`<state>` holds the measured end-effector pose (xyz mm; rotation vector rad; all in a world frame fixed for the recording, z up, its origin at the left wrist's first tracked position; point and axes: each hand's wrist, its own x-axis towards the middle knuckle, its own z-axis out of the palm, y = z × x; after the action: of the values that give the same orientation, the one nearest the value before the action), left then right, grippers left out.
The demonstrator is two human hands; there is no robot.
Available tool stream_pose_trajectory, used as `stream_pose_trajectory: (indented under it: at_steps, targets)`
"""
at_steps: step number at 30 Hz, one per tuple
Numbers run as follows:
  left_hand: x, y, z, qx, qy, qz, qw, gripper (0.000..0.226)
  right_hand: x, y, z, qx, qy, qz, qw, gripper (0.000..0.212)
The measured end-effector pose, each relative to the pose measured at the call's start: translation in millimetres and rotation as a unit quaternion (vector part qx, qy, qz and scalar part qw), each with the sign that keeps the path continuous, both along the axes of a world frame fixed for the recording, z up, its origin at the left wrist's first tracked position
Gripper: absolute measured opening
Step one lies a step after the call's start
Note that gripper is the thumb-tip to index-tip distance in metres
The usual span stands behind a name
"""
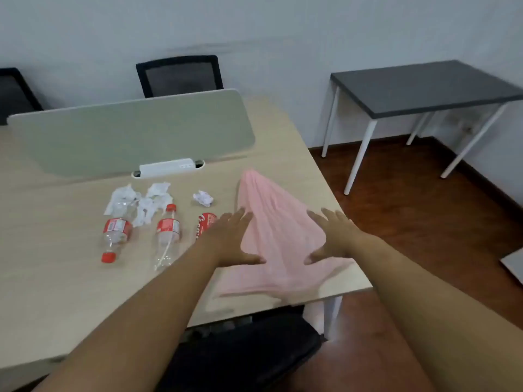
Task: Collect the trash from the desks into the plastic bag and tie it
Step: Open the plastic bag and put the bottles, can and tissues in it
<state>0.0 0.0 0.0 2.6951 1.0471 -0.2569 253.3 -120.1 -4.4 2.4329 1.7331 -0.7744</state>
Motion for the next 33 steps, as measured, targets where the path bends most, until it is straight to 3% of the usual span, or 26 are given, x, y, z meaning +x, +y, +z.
stream_pose_trajectory:
  at_steps: [5, 7, 9, 12, 15, 17, 19, 21, 23, 26, 28, 30, 33]
  targets:
    - [9, -23, -56, -0.043, 0.145, -0.013, 0.988, 0.142, 12, -21, -59, -0.096, -0.056, 0.024, 0.994, 0.145]
    - [11, -25, -72, -0.053, 0.174, -0.008, 0.983, 0.145, 18, -26, -76, -0.093, -0.074, 0.024, 0.993, 0.139]
    - [11, -28, -84, -0.050, 0.200, -0.013, 0.978, 0.140, 20, -32, -90, -0.068, -0.110, 0.027, 0.991, 0.119]
    - [12, -35, -101, -0.025, 0.216, -0.041, 0.975, 0.116, 25, -40, -105, 0.002, -0.179, 0.045, 0.983, 0.069]
    - [16, -39, -110, 0.038, 0.211, -0.087, 0.973, 0.061, 32, -42, -112, 0.036, -0.221, 0.067, 0.972, 0.026]
    - [18, -41, -112, 0.078, 0.227, -0.116, 0.964, 0.038, 36, -41, -108, 0.047, -0.220, 0.052, 0.973, 0.023]
    - [22, -40, -108, 0.089, 0.244, -0.122, 0.958, 0.033, 40, -37, -96, 0.082, -0.212, 0.027, 0.973, 0.028]
    - [26, -39, -97, 0.078, 0.207, -0.076, 0.972, 0.026, 45, -30, -77, 0.144, -0.192, -0.002, 0.971, 0.027]
    - [30, -40, -82, 0.029, 0.058, 0.019, 0.998, 0.017, 48, -22, -57, 0.229, -0.114, -0.048, 0.966, 0.020]
    - [47, -53, -58, -0.090, -0.124, 0.134, 0.979, 0.065, 45, -6, -19, 0.313, 0.039, -0.108, 0.943, 0.012]
    - [66, -67, -46, -0.087, -0.119, 0.133, 0.980, 0.098, 39, 5, 9, 0.342, 0.078, -0.106, 0.930, 0.014]
    - [82, -78, -40, -0.042, -0.088, 0.130, 0.987, 0.108, 32, 15, 35, 0.358, 0.103, -0.102, 0.922, 0.018]
    - [94, -78, -35, 0.037, -0.142, 0.185, 0.972, 0.074, 20, 29, 65, 0.376, 0.117, -0.087, 0.915, 0.023]
